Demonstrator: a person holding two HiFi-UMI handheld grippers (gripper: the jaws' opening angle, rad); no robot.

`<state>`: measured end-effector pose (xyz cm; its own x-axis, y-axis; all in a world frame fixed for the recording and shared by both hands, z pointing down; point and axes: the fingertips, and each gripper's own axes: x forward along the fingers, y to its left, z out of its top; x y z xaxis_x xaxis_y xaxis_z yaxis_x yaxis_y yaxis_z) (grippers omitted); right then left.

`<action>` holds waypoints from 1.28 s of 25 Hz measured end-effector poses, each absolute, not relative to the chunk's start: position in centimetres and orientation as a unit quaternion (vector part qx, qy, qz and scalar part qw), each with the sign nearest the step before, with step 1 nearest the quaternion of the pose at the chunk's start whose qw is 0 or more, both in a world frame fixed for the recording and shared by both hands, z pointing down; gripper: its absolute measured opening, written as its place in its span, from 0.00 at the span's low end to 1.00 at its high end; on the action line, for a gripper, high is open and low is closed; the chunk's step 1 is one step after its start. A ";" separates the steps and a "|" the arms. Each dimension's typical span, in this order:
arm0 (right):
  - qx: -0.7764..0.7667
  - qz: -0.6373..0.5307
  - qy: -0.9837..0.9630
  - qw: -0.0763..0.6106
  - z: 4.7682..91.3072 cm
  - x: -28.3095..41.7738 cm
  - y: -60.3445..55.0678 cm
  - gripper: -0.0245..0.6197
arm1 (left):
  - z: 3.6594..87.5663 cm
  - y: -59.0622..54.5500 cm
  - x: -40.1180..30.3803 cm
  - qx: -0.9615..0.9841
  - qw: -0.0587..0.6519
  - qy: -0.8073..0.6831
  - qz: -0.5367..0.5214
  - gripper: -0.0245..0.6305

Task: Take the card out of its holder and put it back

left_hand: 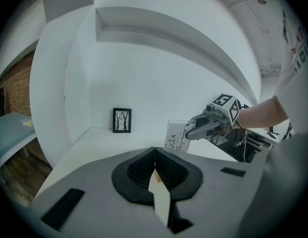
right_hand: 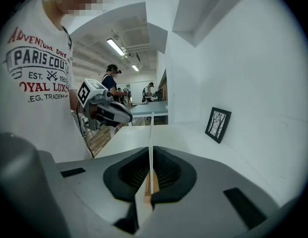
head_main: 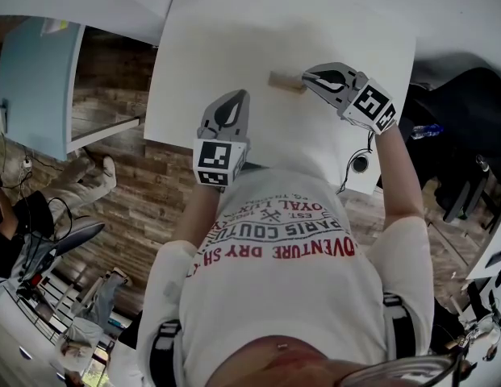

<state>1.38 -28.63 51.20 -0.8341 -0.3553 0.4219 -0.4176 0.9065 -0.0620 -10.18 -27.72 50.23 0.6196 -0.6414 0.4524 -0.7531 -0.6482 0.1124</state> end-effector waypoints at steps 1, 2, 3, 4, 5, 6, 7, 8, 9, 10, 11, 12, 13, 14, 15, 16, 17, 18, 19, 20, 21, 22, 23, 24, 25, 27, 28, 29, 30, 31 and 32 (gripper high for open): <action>0.201 0.077 -0.955 0.206 51.2 1.4 -28.6 0.09 | 50.2 -27.7 -10.1 0.887 0.148 -0.393 0.190 0.07; 0.200 0.078 -0.955 0.207 51.2 1.4 -28.5 0.09 | 50.2 -27.8 -10.1 0.887 0.148 -0.393 0.190 0.07; 0.198 0.079 -0.955 0.207 51.2 1.3 -28.4 0.09 | 50.2 -27.8 -10.1 0.887 0.149 -0.393 0.190 0.07; 0.195 0.079 -0.955 0.209 51.3 1.2 -28.3 0.09 | 50.2 -27.8 -10.1 0.887 0.150 -0.393 0.190 0.07; 0.193 0.078 -0.955 0.211 51.4 1.1 -28.3 0.09 | 50.2 -27.8 -10.1 0.887 0.151 -0.393 0.191 0.07; 0.191 0.076 -0.955 0.215 51.5 1.0 -28.3 0.09 | 50.3 -27.9 -10.1 0.887 0.150 -0.393 0.191 0.07; 0.189 0.073 -0.954 0.219 51.6 0.9 -28.3 0.09 | 50.3 -27.9 -10.1 0.887 0.150 -0.392 0.191 0.07; 0.187 0.071 -0.954 0.223 51.7 0.7 -28.3 0.09 | 50.4 -27.9 -10.2 0.887 0.150 -0.392 0.192 0.07; 0.186 0.070 -0.954 0.226 51.8 0.6 -28.3 0.09 | 50.5 -27.9 -10.2 0.887 0.151 -0.392 0.192 0.07; 0.185 0.071 -0.953 0.228 52.1 0.5 -28.3 0.09 | 50.5 -27.9 -10.2 0.887 0.151 -0.392 0.193 0.07; 0.186 0.072 -0.952 0.230 52.3 0.5 -28.3 0.09 | 50.4 -28.0 -10.2 0.887 0.151 -0.393 0.193 0.07; 0.188 0.076 -0.952 0.230 52.6 0.5 -28.3 0.09 | 50.4 -28.0 -10.2 0.887 0.151 -0.393 0.192 0.07; 0.192 0.080 -0.951 0.229 52.8 0.5 -28.3 0.09 | 50.4 -28.0 -10.1 0.886 0.151 -0.393 0.192 0.07; 0.195 0.084 -0.950 0.227 53.1 0.6 -28.4 0.09 | 50.5 -28.0 -10.2 0.886 0.152 -0.393 0.193 0.07; 0.198 0.089 -0.950 0.226 53.4 0.7 -28.5 0.09 | 50.6 -28.0 -10.3 0.885 0.154 -0.394 0.194 0.07; 0.199 0.094 -0.949 0.225 53.7 0.7 -28.5 0.09 | 50.8 -28.0 -10.4 0.884 0.156 -0.394 0.196 0.07; 0.200 0.099 -0.949 0.225 54.1 0.7 -28.5 0.09 | 51.0 -28.0 -10.4 0.884 0.158 -0.394 0.197 0.07; 0.200 0.103 -0.948 0.225 54.6 0.8 -28.5 0.09 | 51.1 -28.0 -10.5 0.883 0.159 -0.394 0.198 0.07; 0.200 0.106 -0.947 0.226 54.9 0.8 -28.5 0.09 | 51.3 -27.9 -10.4 0.883 0.160 -0.394 0.199 0.07; 0.200 0.109 -0.947 0.227 55.3 0.9 -28.4 0.09 | 51.3 -27.9 -10.3 0.883 0.161 -0.394 0.200 0.07; 0.200 0.111 -0.946 0.228 55.5 1.0 -28.4 0.09 | 51.3 -27.9 -10.2 0.883 0.161 -0.394 0.199 0.07; 0.200 0.113 -0.946 0.229 55.7 1.0 -28.4 0.09 | 51.2 -27.9 -10.2 0.883 0.161 -0.394 0.198 0.07; 0.201 0.116 -0.945 0.230 55.9 1.0 -28.4 0.09 | 51.3 -27.9 -10.2 0.882 0.162 -0.394 0.199 0.07; 0.201 0.119 -0.945 0.230 56.0 1.0 -28.4 0.09 | 51.3 -27.9 -10.3 0.881 0.164 -0.396 0.199 0.07; 0.201 0.122 -0.944 0.230 56.2 1.0 -28.4 0.09 | 51.4 -28.0 -10.4 0.880 0.166 -0.397 0.200 0.07; 0.201 0.125 -0.944 0.231 56.6 1.1 -28.4 0.09 | 51.6 -28.0 -10.5 0.879 0.169 -0.398 0.201 0.07; 0.201 0.127 -0.943 0.232 56.8 1.1 -28.3 0.09 | 51.7 -28.0 -10.5 0.879 0.169 -0.398 0.201 0.07; 0.201 0.130 -0.943 0.230 56.9 1.1 -28.3 0.09 | 51.7 -28.0 -10.5 0.879 0.170 -0.398 0.202 0.07; 0.203 0.132 -0.943 0.227 57.0 1.2 -28.4 0.09 | 51.8 -28.1 -10.5 0.879 0.170 -0.398 0.202 0.07; 0.205 0.135 -0.943 0.224 57.0 1.2 -28.4 0.09 | 51.8 -28.1 -10.5 0.879 0.171 -0.398 0.202 0.07; 0.207 0.138 -0.943 0.221 57.0 1.3 -28.5 0.09 | 51.9 -28.1 -10.5 0.878 0.171 -0.398 0.202 0.07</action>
<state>1.26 -28.49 57.01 -0.8163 -0.3292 0.4746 -0.4516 0.8760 -0.1692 -10.49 -28.11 51.88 0.6018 -0.6297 0.4912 -0.7680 -0.6250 0.1398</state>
